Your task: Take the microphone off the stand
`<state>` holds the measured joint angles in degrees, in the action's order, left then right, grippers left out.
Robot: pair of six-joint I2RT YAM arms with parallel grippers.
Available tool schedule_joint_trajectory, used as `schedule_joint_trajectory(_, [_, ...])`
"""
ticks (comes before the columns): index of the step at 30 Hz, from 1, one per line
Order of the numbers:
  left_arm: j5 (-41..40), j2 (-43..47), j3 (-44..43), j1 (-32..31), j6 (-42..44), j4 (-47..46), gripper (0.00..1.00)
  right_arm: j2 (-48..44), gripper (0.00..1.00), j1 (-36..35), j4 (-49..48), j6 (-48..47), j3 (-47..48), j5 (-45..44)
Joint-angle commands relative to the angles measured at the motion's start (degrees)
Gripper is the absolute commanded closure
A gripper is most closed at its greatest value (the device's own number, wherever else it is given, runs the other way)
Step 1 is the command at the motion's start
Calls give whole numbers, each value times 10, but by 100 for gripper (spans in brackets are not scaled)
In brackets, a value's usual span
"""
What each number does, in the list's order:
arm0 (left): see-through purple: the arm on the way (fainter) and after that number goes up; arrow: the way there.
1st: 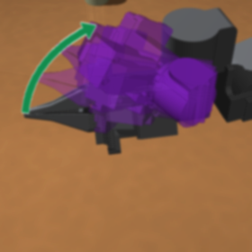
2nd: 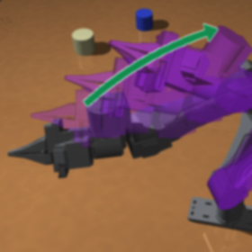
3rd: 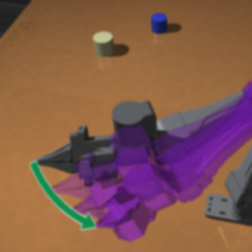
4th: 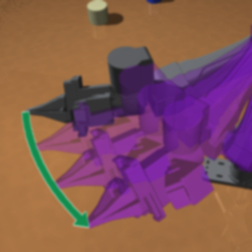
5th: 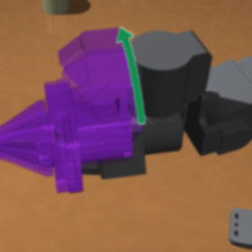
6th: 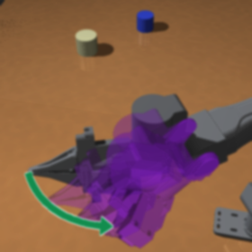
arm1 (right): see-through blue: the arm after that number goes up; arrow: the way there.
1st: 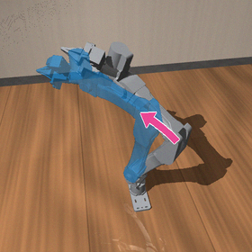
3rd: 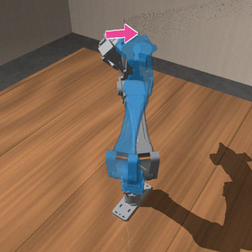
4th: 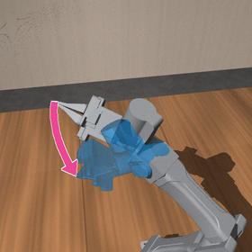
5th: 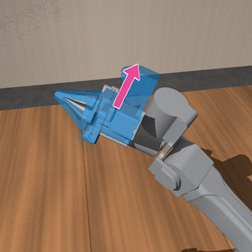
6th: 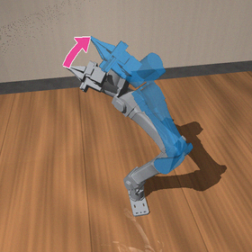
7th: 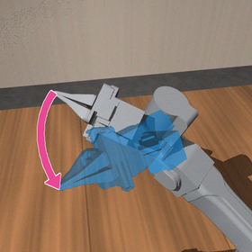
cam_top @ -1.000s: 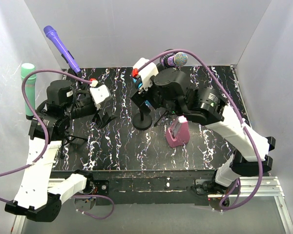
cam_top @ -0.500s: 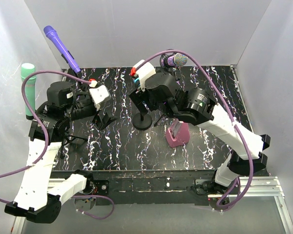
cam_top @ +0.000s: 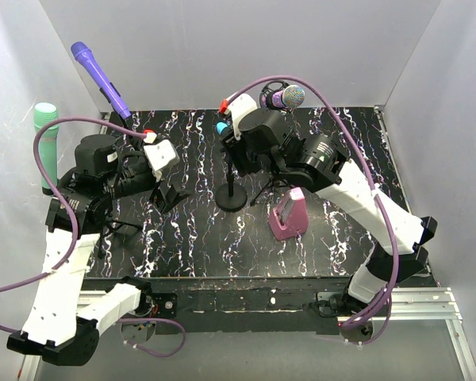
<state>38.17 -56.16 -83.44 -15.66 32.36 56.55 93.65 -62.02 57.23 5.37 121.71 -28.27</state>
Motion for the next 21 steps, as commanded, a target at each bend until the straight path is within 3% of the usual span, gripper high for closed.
schedule_joint_trajectory(1, [9,3,-7,-2,-2,5,2,-13,79,6,2,-11,-5,30])
schedule_joint_trajectory(4, [25,-19,-27,-2,6,14,2,-44,99,14,-8,-39,-43,85])
schedule_joint_trajectory(11, [89,-74,-67,-2,43,11,2,-162,99,66,-119,-167,-174,309])
schedule_joint_trajectory(14, [121,-99,-87,-2,43,1,2,-204,99,71,-176,-212,-222,363])
schedule_joint_trajectory(21, [198,-164,-146,-13,53,1,3,-206,99,71,-149,-288,-213,458])
